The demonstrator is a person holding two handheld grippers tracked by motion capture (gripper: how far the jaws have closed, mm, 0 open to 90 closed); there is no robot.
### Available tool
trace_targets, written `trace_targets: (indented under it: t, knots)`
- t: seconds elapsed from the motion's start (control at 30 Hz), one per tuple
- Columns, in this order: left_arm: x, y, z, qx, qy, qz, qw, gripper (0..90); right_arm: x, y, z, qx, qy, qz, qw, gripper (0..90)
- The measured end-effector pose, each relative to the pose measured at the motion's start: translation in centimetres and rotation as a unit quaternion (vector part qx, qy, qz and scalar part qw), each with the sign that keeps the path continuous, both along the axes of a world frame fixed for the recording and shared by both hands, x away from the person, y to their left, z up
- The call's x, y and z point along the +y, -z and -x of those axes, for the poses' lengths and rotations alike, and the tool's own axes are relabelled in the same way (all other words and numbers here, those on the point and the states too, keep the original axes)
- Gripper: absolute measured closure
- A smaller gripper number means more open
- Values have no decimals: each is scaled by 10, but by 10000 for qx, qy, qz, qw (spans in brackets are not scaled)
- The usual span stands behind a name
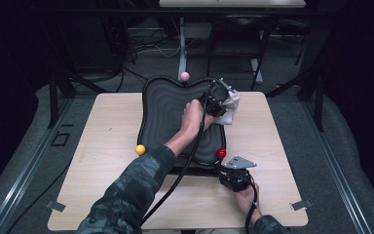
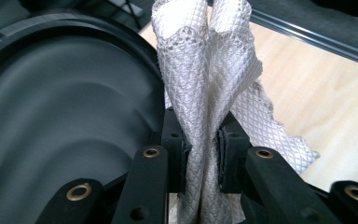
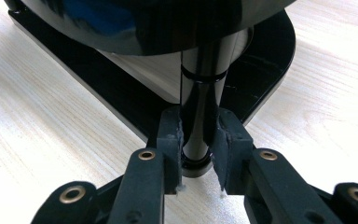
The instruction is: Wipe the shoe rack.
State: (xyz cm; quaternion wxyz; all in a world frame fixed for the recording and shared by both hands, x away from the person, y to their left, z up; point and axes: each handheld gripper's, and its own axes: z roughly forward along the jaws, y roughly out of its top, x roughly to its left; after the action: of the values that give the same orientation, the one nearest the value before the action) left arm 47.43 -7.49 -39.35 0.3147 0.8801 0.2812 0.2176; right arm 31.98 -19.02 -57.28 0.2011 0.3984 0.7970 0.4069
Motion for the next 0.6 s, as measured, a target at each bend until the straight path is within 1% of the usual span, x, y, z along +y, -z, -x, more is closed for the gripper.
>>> trace_targets:
  t: [0.1,0.17,0.23,0.33,0.4,0.57,0.6]
  knots:
    - [1,-3,-9,-16,-157,12,9999,770,0,0,0,8,-4,-5,10000,741]
    - [2,-6,-15,-33,-268,67,9996,771,0,0,0,12,-12,0,10000,741]
    - [3,-8,-21,-7,-384,58,9992,771,0,0,0,4,-4,-6,10000,741]
    - [5,-12,-29,6,-535,131,9985,771,0,0,0,-6,1,-6,10000,741]
    - [6,-14,-33,-17,-610,107,9981,771,0,1,0,-8,-7,-26,10000,741]
    - [11,-20,-43,0,-836,163,9964,771,0,1,-1,-5,-12,-47,10000,741]
    - [12,-22,-45,-33,-880,112,9961,772,0,1,-1,-6,-13,-45,10000,741]
